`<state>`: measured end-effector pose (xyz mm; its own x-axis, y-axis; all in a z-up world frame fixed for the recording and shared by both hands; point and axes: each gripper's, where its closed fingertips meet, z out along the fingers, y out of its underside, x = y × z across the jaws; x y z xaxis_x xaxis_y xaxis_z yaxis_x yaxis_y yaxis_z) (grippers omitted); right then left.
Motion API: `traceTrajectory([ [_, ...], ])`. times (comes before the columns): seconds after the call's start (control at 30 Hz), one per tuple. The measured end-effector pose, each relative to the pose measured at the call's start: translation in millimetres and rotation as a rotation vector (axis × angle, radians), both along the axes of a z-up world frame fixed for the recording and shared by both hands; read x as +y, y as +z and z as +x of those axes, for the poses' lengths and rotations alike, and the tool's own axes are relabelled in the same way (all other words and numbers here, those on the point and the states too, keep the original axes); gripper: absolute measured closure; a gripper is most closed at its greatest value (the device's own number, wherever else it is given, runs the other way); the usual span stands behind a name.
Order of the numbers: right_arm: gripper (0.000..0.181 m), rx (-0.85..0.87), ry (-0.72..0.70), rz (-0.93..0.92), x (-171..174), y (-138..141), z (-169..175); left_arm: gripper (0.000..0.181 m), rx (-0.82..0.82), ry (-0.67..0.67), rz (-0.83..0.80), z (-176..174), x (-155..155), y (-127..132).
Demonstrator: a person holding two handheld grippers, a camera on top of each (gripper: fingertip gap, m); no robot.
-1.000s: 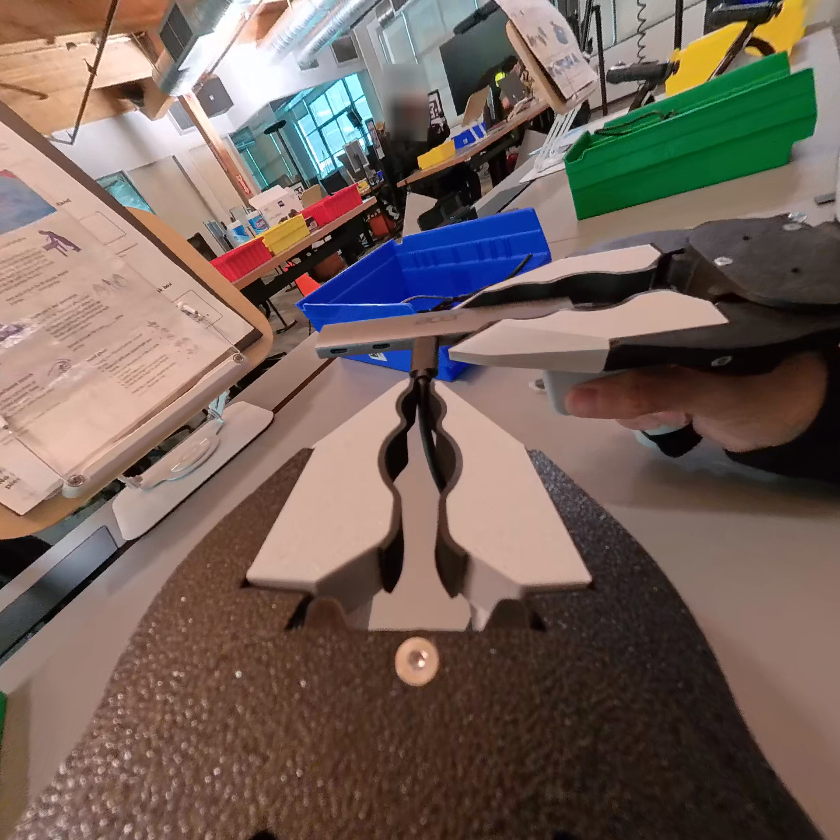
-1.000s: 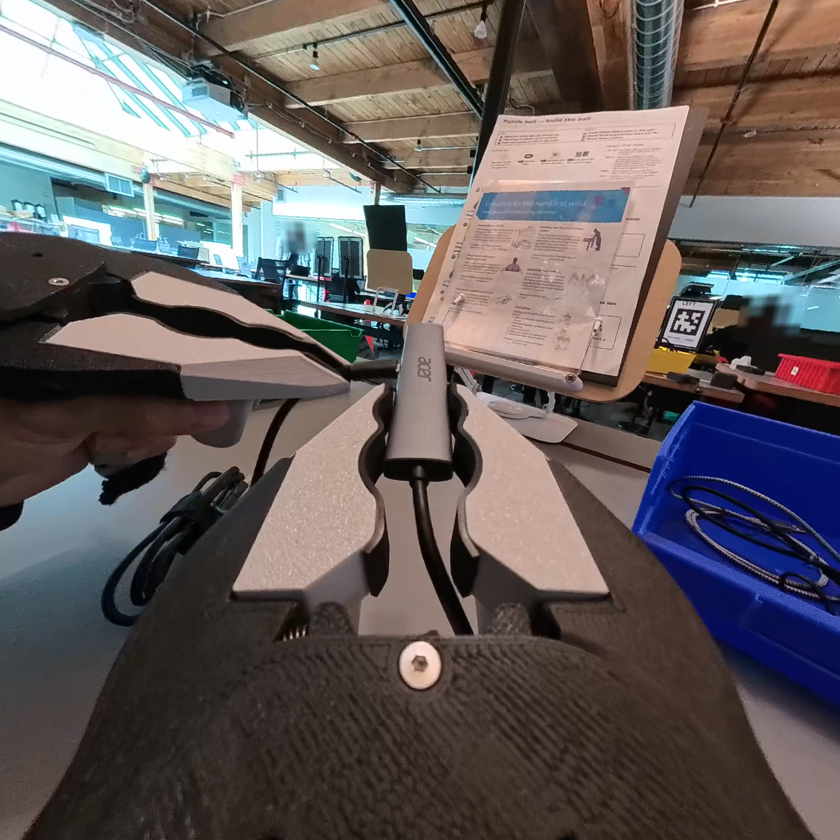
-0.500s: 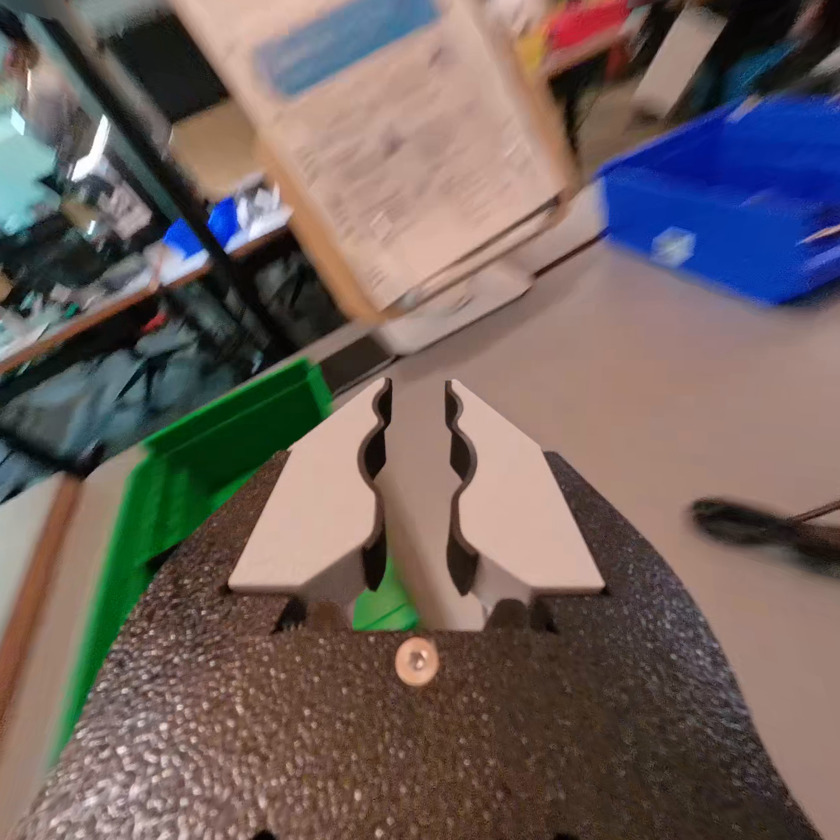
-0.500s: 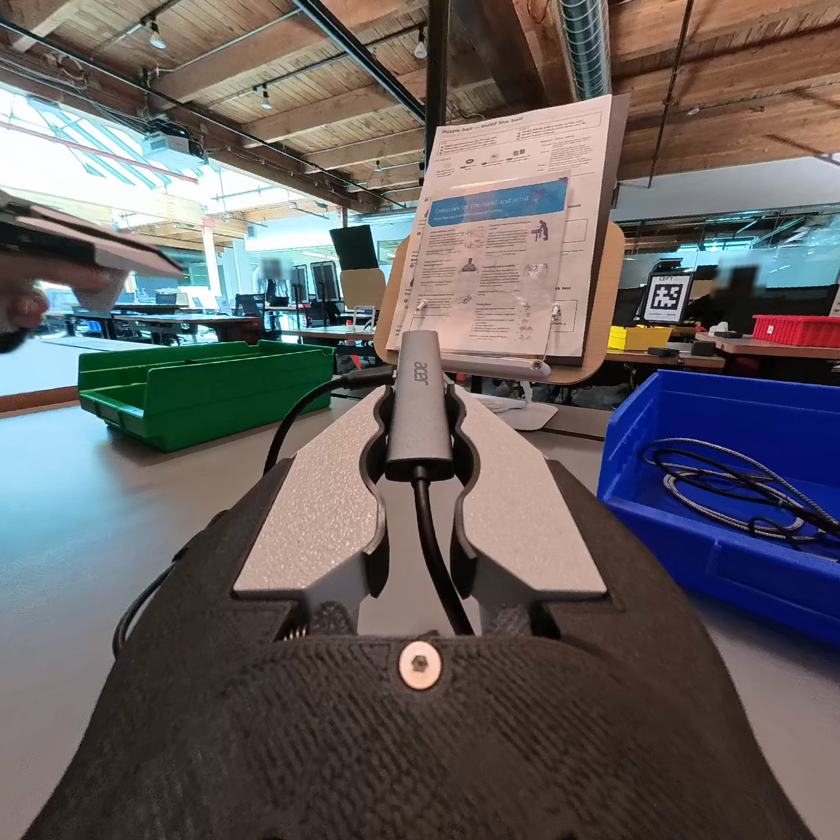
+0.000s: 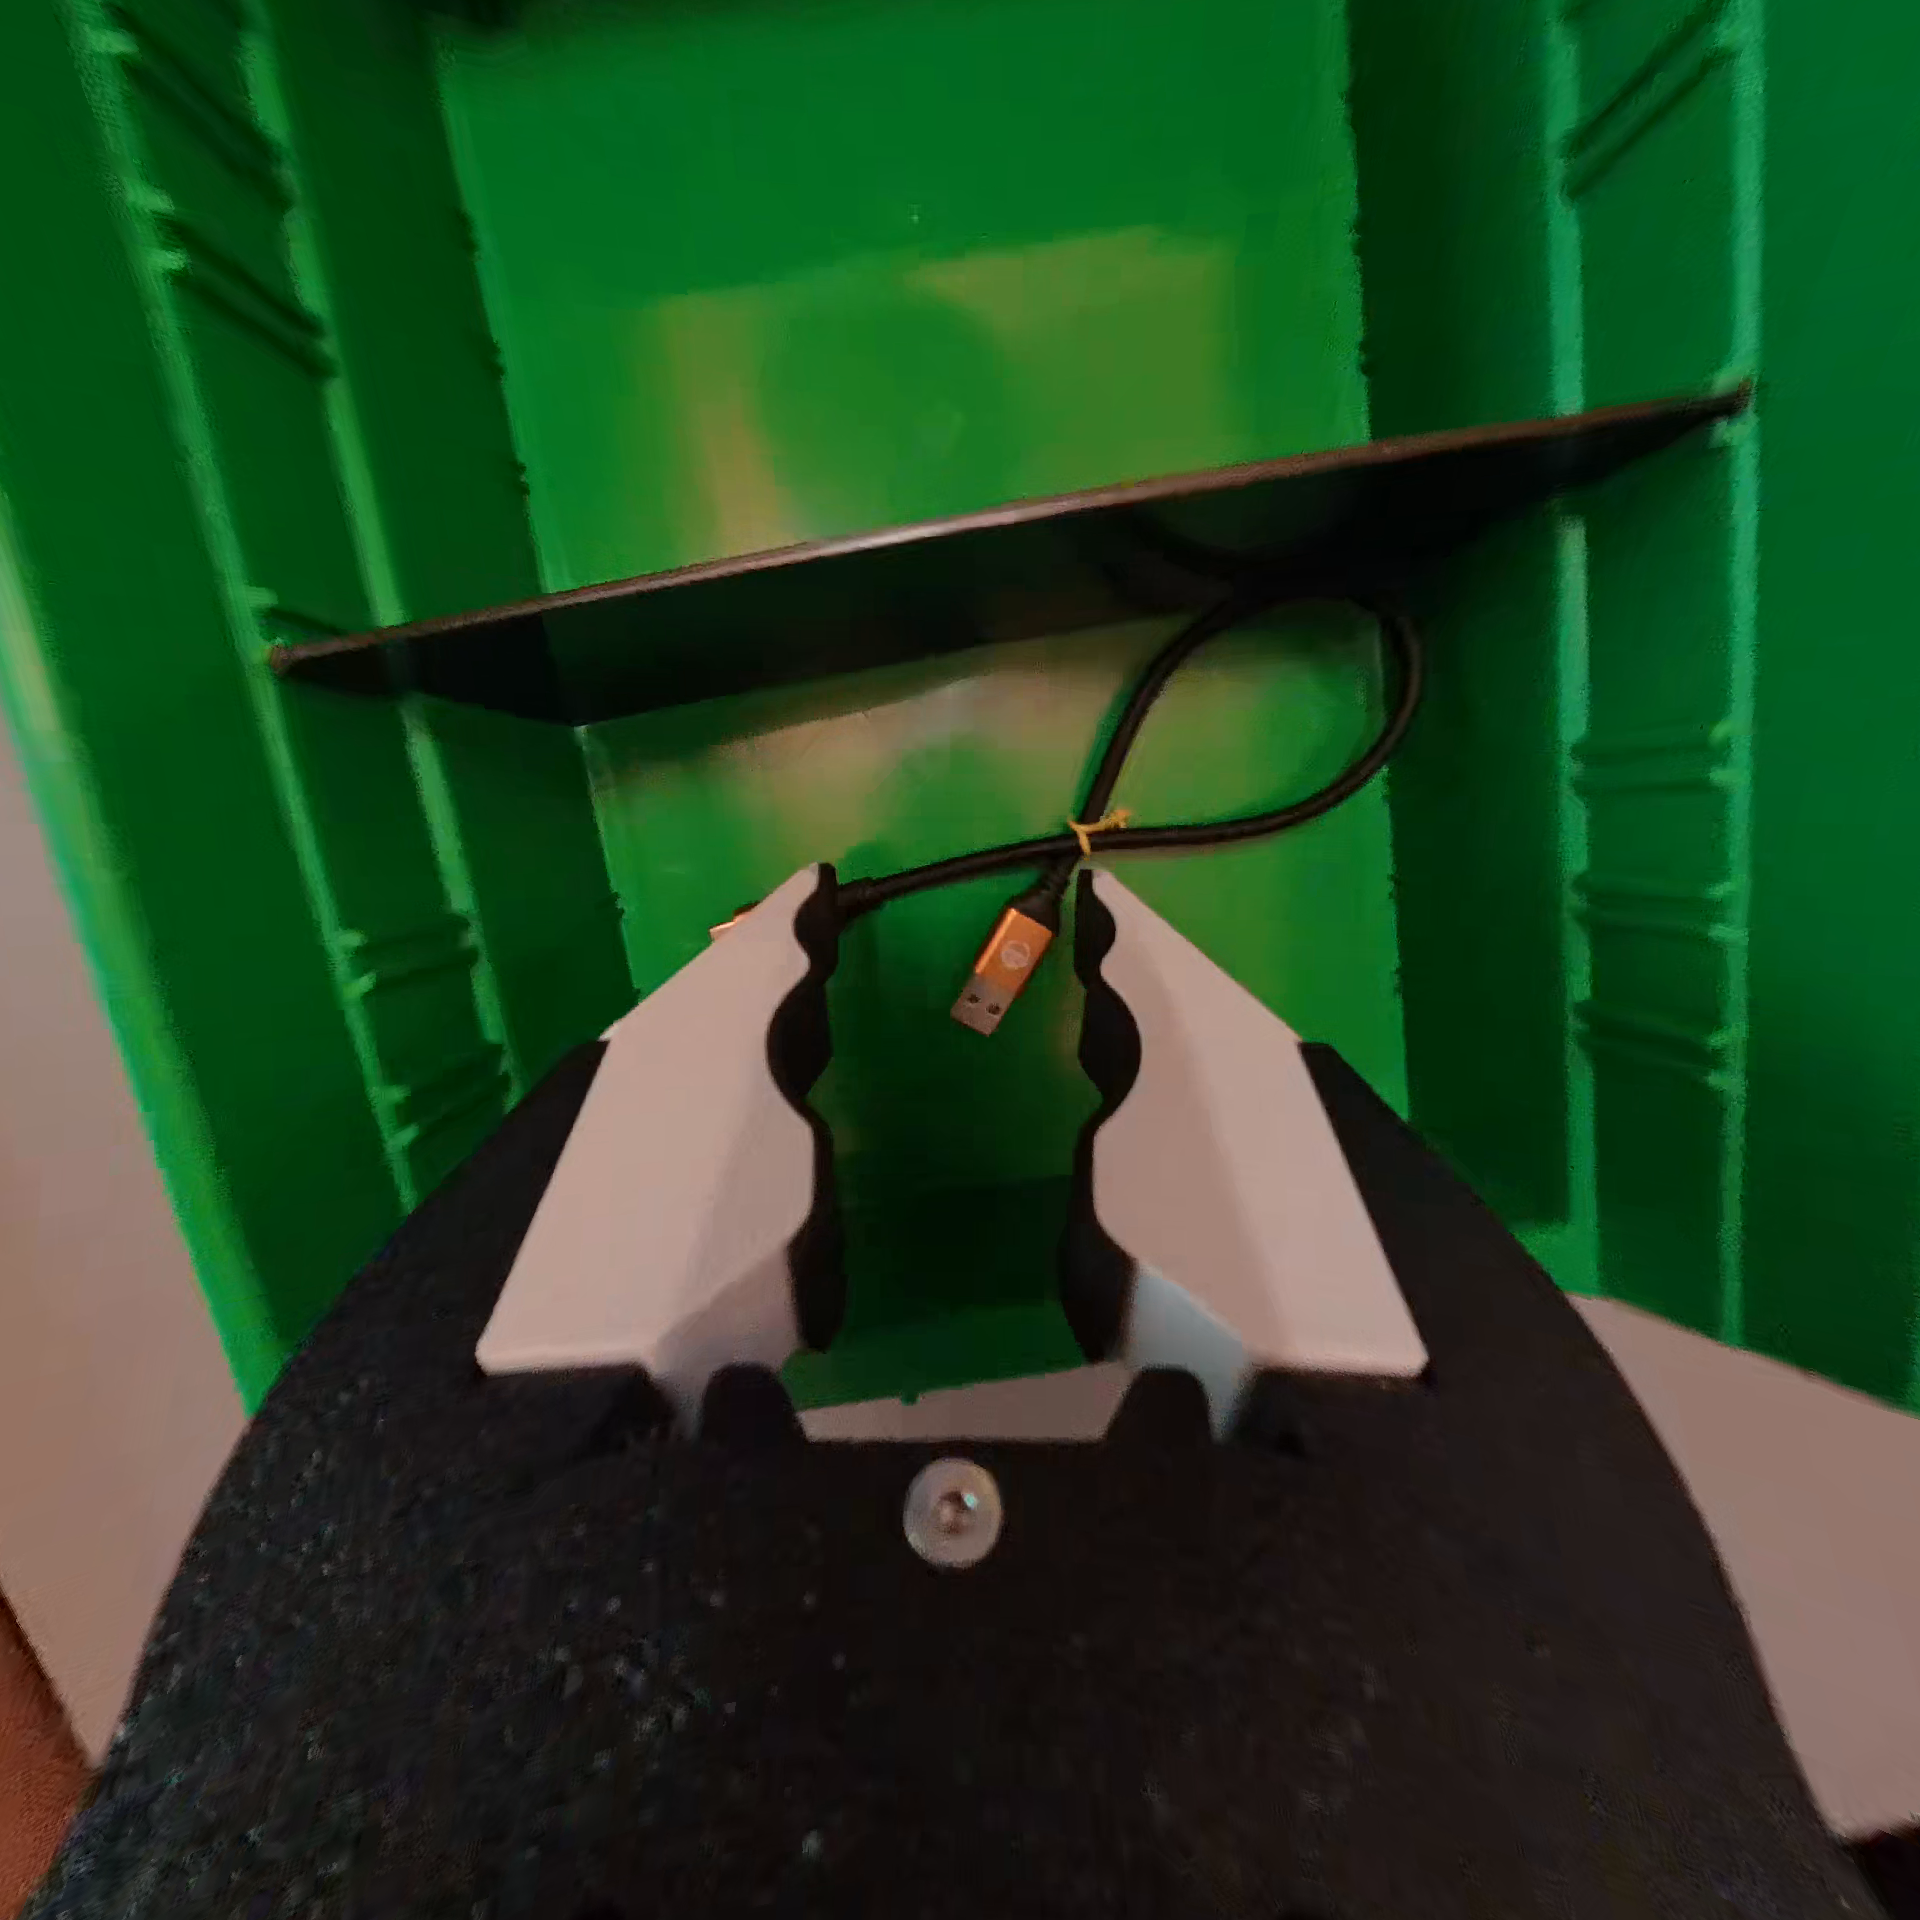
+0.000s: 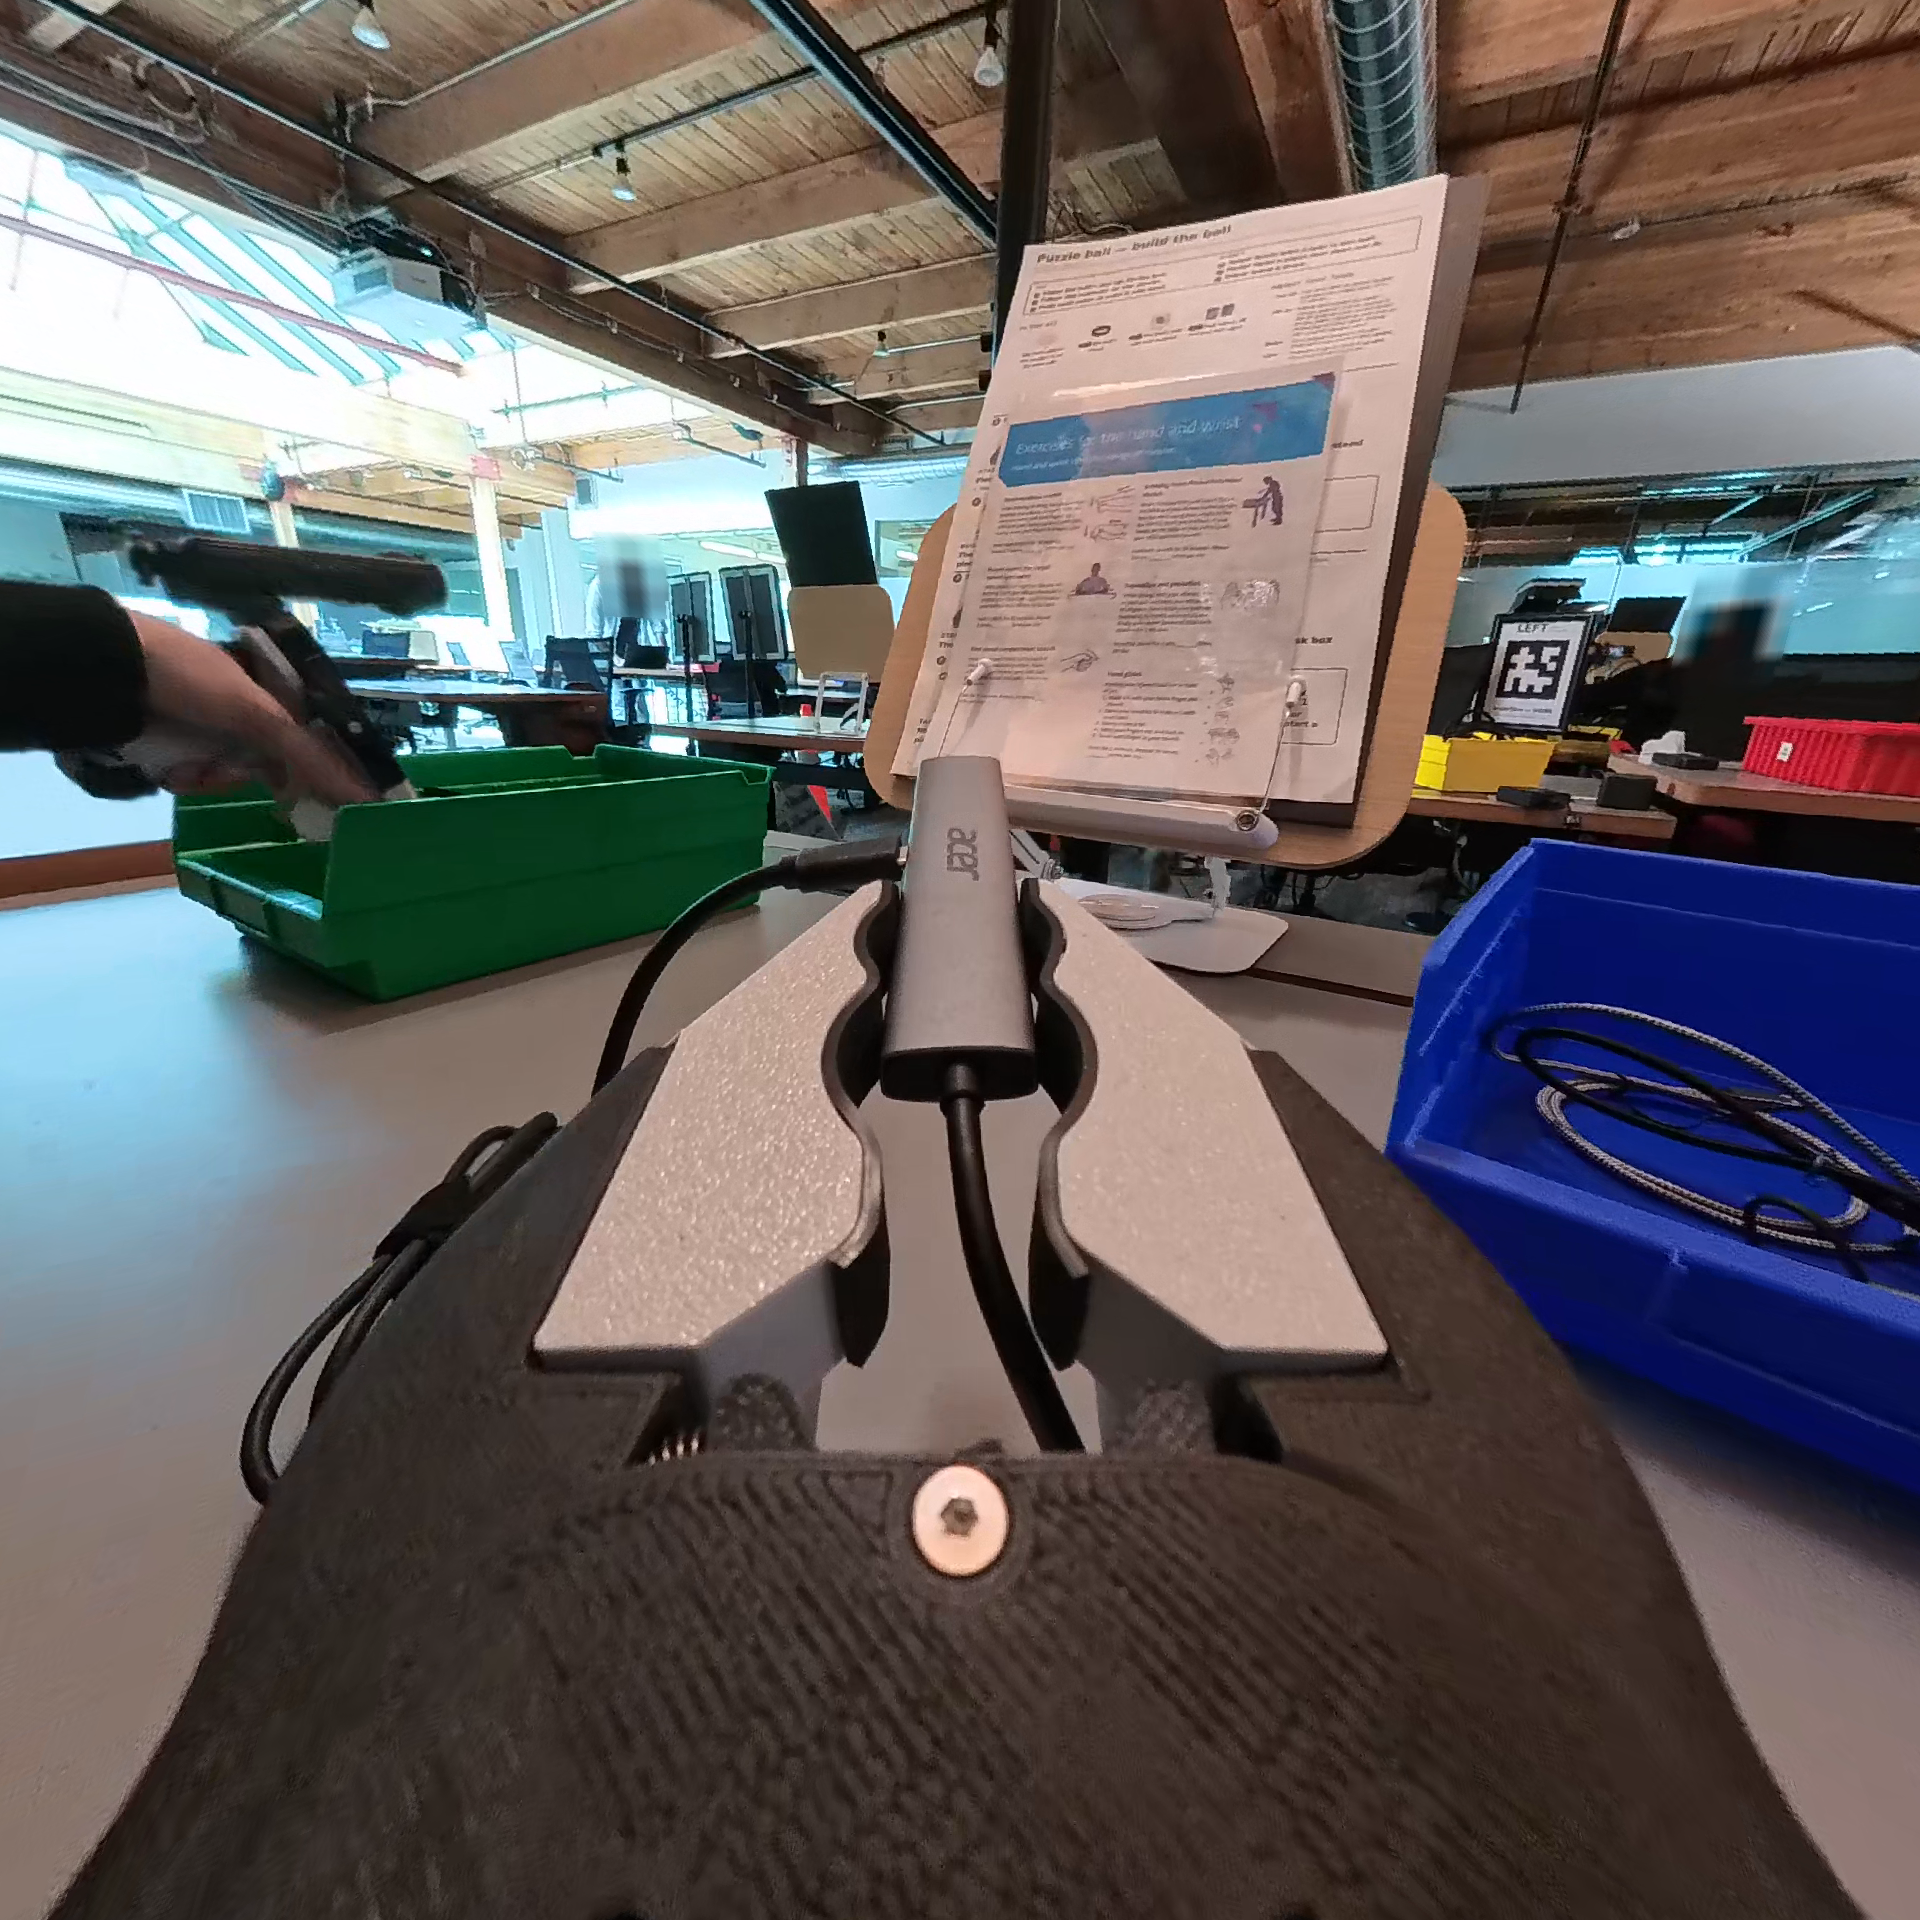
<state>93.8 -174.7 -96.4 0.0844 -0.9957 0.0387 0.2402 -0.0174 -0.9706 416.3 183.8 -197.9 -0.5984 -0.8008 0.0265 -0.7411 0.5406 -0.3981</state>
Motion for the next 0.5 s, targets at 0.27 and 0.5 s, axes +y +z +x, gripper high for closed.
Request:
traceTrajectory([
  [0.27, 0.159, 0.007, 0.017, -0.006, 2.8, -0.6, 1.7, 0.143, -0.186, -0.589, 0.342, 6.0, 1.7, -8.4],
  [0.5, 0.159, 0.011, 0.025, -0.013, 4.0, -1.5, 2.4, 0.161, -0.156, -0.765, 0.461, 6.7, -1.8, -32.5],
])
